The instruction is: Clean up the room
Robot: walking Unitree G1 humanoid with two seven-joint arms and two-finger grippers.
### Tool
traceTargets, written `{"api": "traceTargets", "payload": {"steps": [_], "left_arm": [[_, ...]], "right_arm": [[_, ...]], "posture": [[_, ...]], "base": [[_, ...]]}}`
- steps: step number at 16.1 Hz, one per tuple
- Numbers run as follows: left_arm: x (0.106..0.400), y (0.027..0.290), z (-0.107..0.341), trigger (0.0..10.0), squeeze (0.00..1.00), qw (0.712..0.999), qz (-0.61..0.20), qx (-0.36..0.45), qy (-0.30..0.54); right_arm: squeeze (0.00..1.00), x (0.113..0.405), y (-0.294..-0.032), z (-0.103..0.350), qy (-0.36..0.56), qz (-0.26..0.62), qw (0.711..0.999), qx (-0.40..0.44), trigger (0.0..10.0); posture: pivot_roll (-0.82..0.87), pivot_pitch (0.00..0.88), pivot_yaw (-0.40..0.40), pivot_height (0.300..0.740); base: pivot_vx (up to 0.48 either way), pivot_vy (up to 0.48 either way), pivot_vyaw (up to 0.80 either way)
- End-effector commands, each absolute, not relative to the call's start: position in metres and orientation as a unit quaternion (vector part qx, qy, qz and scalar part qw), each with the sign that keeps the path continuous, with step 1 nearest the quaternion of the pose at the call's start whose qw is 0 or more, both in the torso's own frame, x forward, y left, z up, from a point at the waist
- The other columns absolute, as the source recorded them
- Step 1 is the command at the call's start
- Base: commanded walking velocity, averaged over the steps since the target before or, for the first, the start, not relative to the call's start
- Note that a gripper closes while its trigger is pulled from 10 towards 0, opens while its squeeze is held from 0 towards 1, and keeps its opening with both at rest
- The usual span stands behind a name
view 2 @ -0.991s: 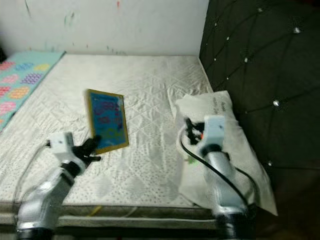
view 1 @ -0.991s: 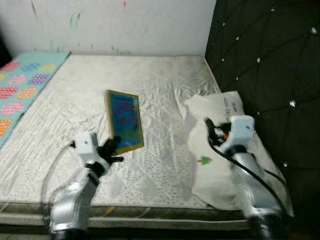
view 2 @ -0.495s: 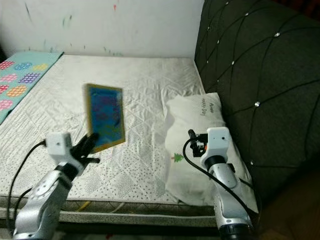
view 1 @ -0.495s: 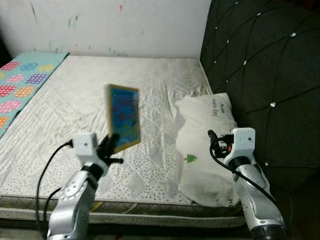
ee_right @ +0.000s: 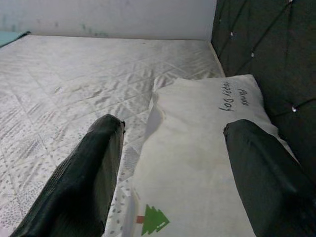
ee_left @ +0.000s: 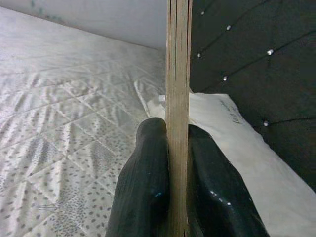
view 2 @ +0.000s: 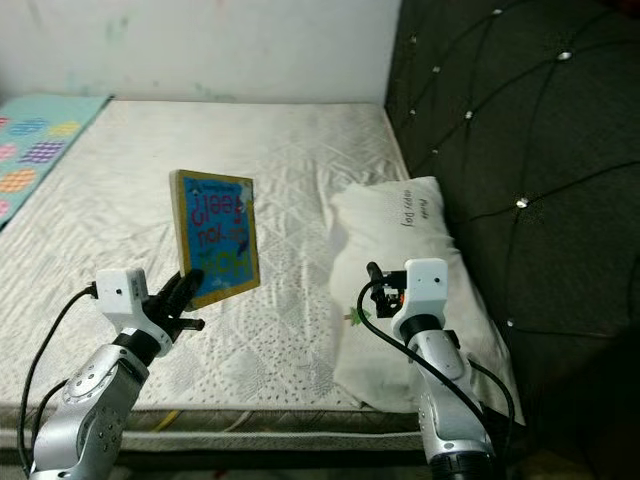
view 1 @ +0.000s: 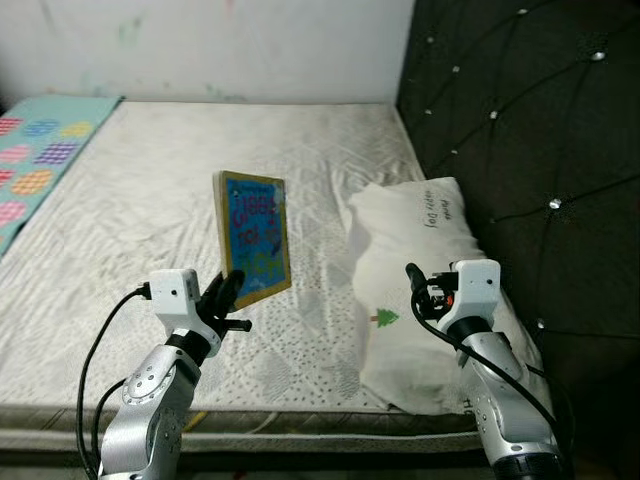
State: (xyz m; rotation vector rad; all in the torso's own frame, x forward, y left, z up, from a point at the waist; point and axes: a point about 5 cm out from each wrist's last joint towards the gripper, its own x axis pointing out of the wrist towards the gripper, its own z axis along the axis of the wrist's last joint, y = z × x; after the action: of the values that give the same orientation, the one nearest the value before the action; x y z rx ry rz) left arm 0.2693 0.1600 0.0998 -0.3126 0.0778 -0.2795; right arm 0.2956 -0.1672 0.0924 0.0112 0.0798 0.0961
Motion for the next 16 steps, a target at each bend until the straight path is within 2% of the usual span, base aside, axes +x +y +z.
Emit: {"api": "traceTargets", "payload": {"steps": [1, 5, 7, 13, 16], "left_arm": [[0.2698, 0.1630, 0.1116, 10.0, 0.00, 0.978, -0.141, -0.154, 0.014], [0.2699, 0.1614, 0.1111, 10.0, 0.00, 0.976, -0.148, -0.157, 0.016], [0.2701, 0.1606, 0.1110, 10.0, 0.00, 0.975, -0.151, -0.161, 0.017], [0.2708, 0.1594, 0.1107, 10.0, 0.00, 0.974, -0.154, -0.163, 0.020], [0.2713, 0.1580, 0.1093, 10.0, 0.00, 0.973, -0.150, -0.174, 0.028]], "right_arm": [[0.00, 0.2956, -0.1656, 0.0961, 0.035, 0.047, 0.998, 0.007, 10.0], [0.00, 0.2962, -0.1666, 0.0963, 0.034, 0.044, 0.998, 0.006, 10.0], [0.00, 0.2964, -0.1679, 0.0960, 0.036, 0.043, 0.998, 0.002, 10.0], [0.00, 0.2978, -0.1685, 0.0948, 0.039, 0.038, 0.999, 0.002, 10.0], [0.00, 0.2978, -0.1676, 0.0943, 0.039, 0.039, 0.998, 0.001, 10.0]], "posture": [[-0.10, 0.000, -0.004, 0.740], [-0.10, 0.000, -0.004, 0.740], [-0.11, 0.000, -0.004, 0.740], [-0.10, 0.000, -0.003, 0.740], [-0.10, 0.000, -0.002, 0.740]], "base": [[0.000, 0.000, 0.00], [0.000, 0.000, 0.00], [0.289, 0.000, 0.00], [0.324, 0.000, -0.54], [0.000, 0.000, 0.00]]}}
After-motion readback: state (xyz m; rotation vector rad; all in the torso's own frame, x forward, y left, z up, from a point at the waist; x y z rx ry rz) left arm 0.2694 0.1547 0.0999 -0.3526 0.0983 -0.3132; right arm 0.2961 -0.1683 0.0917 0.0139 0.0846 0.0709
